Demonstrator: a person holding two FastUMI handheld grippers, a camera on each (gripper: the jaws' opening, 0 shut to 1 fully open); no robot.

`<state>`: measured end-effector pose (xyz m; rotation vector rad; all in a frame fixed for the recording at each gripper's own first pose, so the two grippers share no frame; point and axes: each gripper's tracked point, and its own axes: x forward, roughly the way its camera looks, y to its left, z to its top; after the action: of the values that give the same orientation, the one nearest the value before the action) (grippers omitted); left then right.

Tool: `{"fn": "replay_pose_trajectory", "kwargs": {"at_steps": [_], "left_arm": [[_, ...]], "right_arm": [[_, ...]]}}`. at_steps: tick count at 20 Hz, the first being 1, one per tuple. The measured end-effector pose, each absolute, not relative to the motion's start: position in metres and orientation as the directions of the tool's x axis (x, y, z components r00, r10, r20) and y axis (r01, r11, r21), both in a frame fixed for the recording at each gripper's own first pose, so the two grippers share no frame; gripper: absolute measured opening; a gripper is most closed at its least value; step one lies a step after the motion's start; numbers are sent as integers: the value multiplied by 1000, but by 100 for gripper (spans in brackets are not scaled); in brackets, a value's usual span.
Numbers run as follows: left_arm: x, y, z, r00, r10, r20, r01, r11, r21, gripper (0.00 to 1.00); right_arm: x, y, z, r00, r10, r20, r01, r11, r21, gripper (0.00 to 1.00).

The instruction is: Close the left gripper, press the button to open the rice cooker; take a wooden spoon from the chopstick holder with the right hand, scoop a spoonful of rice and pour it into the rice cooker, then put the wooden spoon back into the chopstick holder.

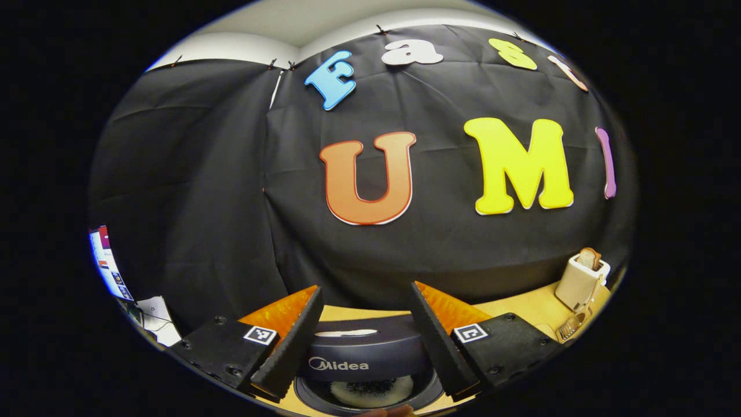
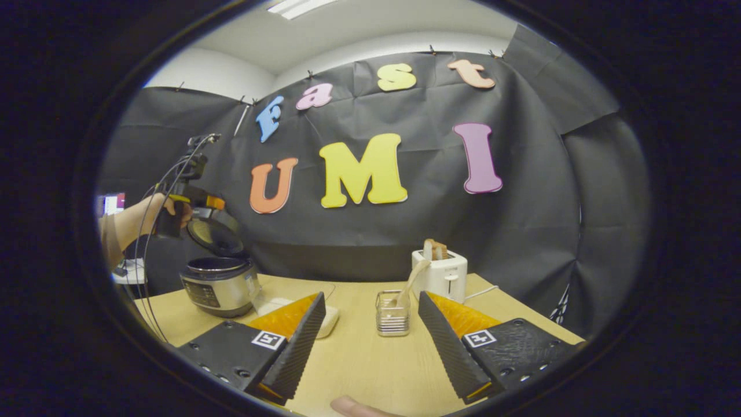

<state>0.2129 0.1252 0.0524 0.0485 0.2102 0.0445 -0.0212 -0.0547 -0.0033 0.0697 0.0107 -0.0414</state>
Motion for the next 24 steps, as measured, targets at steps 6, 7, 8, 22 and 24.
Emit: {"fn": "replay_pose_trajectory", "kwargs": {"at_steps": [6,7,8,22,24], "left_arm": [[183,115,14,969,31,-246,-8,995,96,92],[179,114,7,967,32,-253,-8,995,97,92],[176,113,2,965,33,-261,-10,996,89,92],[156,106,-43,952,4,-306,3,1000,25,93],[154,104,-50,947,3,-322,0,1000,11,93]], "right_arm": [[-21,-45,-6,1000,-26,-17,27,999,36,92],[-20,-45,-8,999,-25,-22,25,999,33,92],[-17,-44,-11,999,-25,-33,25,999,29,92],[-8,-35,-37,992,-34,-122,33,999,-8,94],[-11,-37,-32,992,-40,-118,39,999,-3,94]]}}
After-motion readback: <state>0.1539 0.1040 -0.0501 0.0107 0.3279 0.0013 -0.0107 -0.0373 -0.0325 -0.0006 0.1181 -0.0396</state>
